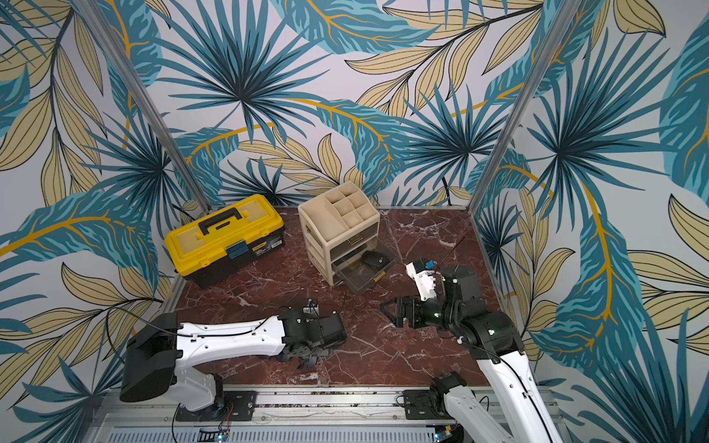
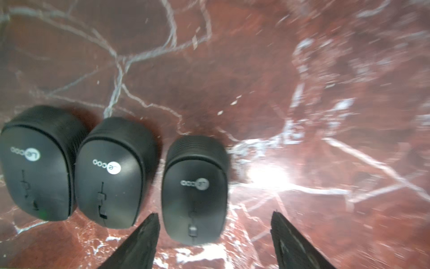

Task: Take the mice out of the drawer
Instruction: Place the mouse at the center of the board, then adjust the mouse in the drawer.

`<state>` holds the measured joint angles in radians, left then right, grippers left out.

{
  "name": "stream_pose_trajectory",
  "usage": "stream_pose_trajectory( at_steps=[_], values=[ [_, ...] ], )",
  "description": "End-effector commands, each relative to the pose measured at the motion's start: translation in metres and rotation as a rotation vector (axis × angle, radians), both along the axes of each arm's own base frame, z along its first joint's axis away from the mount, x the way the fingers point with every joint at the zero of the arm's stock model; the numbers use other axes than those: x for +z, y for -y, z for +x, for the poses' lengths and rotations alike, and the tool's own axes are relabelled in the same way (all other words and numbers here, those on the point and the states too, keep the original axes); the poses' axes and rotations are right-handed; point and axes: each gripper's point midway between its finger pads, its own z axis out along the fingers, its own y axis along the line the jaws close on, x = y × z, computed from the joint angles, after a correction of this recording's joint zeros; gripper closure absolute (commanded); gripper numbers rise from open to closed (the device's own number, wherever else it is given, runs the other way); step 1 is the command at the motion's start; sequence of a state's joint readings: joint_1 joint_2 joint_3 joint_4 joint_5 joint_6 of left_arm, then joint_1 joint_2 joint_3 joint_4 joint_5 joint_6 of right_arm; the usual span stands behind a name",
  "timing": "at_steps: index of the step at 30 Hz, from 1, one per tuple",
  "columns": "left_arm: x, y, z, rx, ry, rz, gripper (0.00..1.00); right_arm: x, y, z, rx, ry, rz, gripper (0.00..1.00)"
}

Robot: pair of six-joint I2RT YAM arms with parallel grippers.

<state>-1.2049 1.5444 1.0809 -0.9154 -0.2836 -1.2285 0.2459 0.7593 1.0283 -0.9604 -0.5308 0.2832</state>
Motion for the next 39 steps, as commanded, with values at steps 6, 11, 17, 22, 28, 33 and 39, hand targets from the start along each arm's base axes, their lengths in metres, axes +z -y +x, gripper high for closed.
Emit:
stream_pose_trajectory(
  at_steps=[6, 11, 17, 22, 28, 33, 39],
  values=[
    [0.077, 0.035, 0.030, -0.171, 0.144, -0.114, 0.21, 0.004, 0.008, 0.026, -0.149, 0.055, 0.041, 0.10],
    [0.118, 0.056, 0.061, -0.351, 0.250, -0.165, 0.20, -0.003, 0.018, 0.042, -0.264, 0.066, 0.055, 0.10],
    [0.155, 0.071, 0.096, -0.525, 0.280, -0.238, 0.20, -0.027, 0.019, 0.070, -0.428, 0.007, 0.208, 0.19],
    [0.161, 0.070, 0.123, -0.540, 0.295, -0.256, 0.20, -0.029, 0.021, 0.095, -0.469, 0.020, 0.184, 0.41],
    [0.172, 0.039, 0.158, -0.437, 0.349, -0.263, 0.21, -0.025, 0.005, 0.134, -0.419, -0.015, 0.151, 0.84],
    [0.174, 0.024, 0.179, -0.389, 0.375, -0.296, 0.21, -0.037, -0.005, 0.174, -0.439, -0.049, 0.152, 1.00],
    [0.166, 0.018, 0.194, -0.362, 0.377, -0.302, 0.21, -0.059, -0.005, 0.209, -0.498, -0.094, 0.094, 1.00]
  ],
)
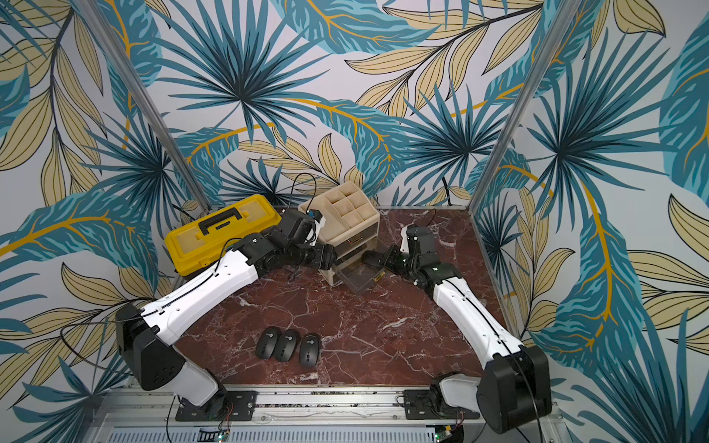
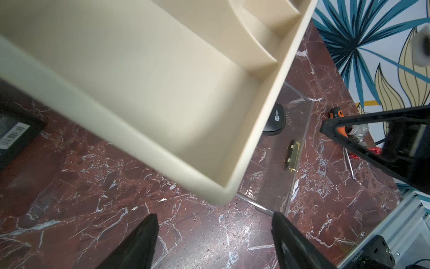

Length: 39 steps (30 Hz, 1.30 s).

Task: Take the mice out of the drawer
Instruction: Adjust the mouse in the drawer.

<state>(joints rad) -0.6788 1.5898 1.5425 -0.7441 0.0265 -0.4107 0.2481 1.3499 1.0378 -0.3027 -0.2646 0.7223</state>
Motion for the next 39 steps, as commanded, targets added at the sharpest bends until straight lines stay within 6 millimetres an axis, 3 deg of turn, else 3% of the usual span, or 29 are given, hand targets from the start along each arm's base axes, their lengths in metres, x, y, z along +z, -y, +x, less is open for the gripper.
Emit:
stream_pose_trajectory(
  at_steps=[1, 10, 18, 39],
  values=[
    [0.001, 0.000, 0.007, -0.005, 0.024, -0.026, 0.20, 0.000, 0.001, 0.020, -0.043, 0.014, -0.030, 1.00],
    [-0.008, -0.008, 0.018, 0.027, 0.013, -0.036, 0.21, -0.022, -0.002, 0.051, -0.086, -0.037, -0.103, 1.00],
    [-0.015, -0.003, 0.019, 0.011, -0.002, -0.054, 0.21, -0.036, -0.003, 0.068, -0.109, -0.080, -0.174, 1.00],
    [-0.025, 0.004, 0.026, -0.004, -0.008, -0.054, 0.20, -0.075, -0.011, 0.073, -0.034, -0.180, -0.276, 1.00]
  ],
)
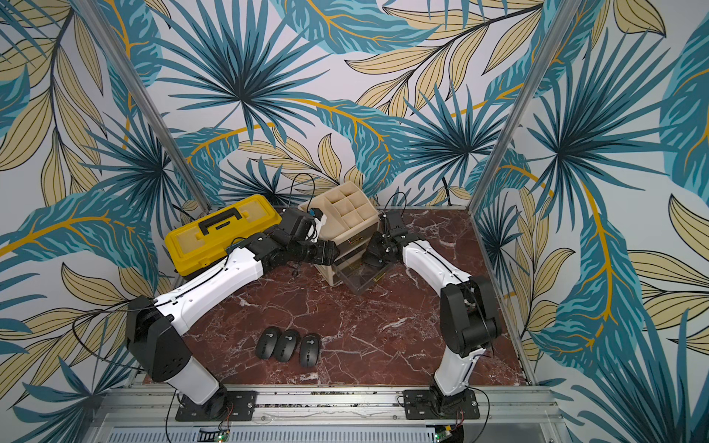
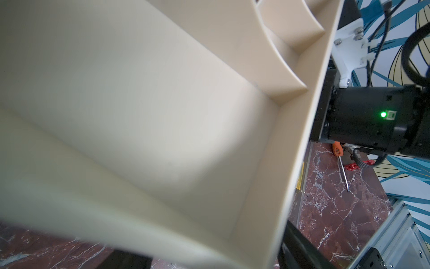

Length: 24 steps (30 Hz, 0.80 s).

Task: Take the mice out of the drawer
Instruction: Adjust the mouse in the drawer.

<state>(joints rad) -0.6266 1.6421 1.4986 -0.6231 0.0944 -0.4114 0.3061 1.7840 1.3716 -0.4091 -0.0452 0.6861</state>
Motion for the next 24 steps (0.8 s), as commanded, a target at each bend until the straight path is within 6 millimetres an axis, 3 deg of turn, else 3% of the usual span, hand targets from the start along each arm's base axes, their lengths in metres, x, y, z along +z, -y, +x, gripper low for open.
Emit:
stream_pose_trajectory(
  at_steps=[1, 7, 15, 24],
  values=[
    [-0.006, 0.000, 0.002, -0.007, 0.001, 0.000, 0.20, -0.012, -0.002, -0.005, 0.045, -0.048, -0.045, 1.00],
    [-0.006, 0.000, 0.004, -0.007, 0.001, 0.000, 0.17, -0.015, -0.005, -0.009, 0.090, -0.079, -0.058, 1.00],
    [-0.007, 0.002, 0.004, -0.016, -0.003, 0.007, 0.00, -0.022, -0.011, -0.021, 0.148, -0.125, -0.059, 1.00],
    [-0.008, 0.001, 0.005, -0.011, -0.003, 0.012, 0.00, -0.024, -0.022, -0.034, 0.249, -0.153, -0.047, 1.00]
  ],
)
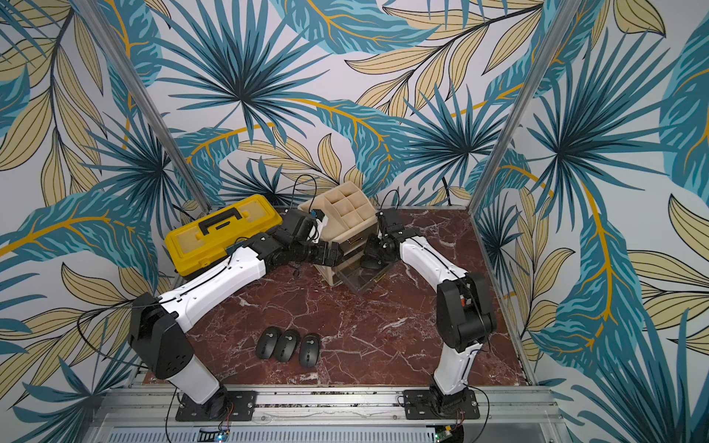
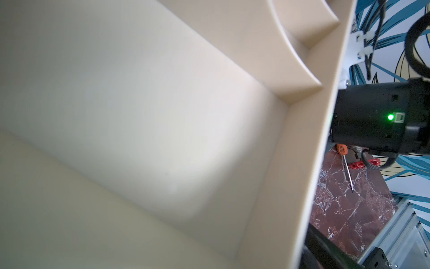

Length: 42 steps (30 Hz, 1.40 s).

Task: Take the mice out of the drawer
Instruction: Adjust the mouse in the drawer.

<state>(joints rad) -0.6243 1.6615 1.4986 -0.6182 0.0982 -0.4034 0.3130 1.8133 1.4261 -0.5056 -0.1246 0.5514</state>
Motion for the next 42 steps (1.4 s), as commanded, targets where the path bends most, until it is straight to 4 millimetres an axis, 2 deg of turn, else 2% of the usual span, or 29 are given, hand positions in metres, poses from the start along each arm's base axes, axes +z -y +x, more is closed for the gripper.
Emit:
stream_pose_trajectory(
  at_steps=[1, 12, 18, 23, 30, 35, 42],
  values=[
    [0.000, -0.001, 0.003, -0.004, 0.006, 0.002, 0.00, -0.019, -0.009, -0.024, 0.100, -0.102, -0.022, 1.00],
    [-0.002, 0.000, 0.004, -0.006, 0.003, 0.003, 0.00, -0.016, -0.023, -0.040, 0.234, -0.119, -0.010, 1.00],
    [-0.004, 0.001, 0.004, -0.008, -0.001, 0.004, 0.00, -0.010, -0.026, -0.045, 0.237, -0.082, 0.029, 1.00],
    [-0.005, 0.001, 0.002, -0.011, -0.007, 0.002, 0.00, 0.002, -0.006, -0.032, 0.060, -0.009, 0.008, 1.00],
    [-0.005, 0.002, 0.003, -0.010, -0.011, -0.010, 0.00, 0.028, 0.004, -0.023, -0.181, 0.056, 0.111, 1.00],
    [-0.005, 0.003, 0.002, -0.014, -0.011, -0.016, 0.00, 0.028, 0.011, -0.022, -0.314, 0.072, 0.159, 1.00],
    [-0.007, 0.006, 0.001, -0.020, -0.016, -0.035, 0.00, 0.017, 0.003, -0.020, -0.405, 0.067, 0.186, 1.00]
  ],
)
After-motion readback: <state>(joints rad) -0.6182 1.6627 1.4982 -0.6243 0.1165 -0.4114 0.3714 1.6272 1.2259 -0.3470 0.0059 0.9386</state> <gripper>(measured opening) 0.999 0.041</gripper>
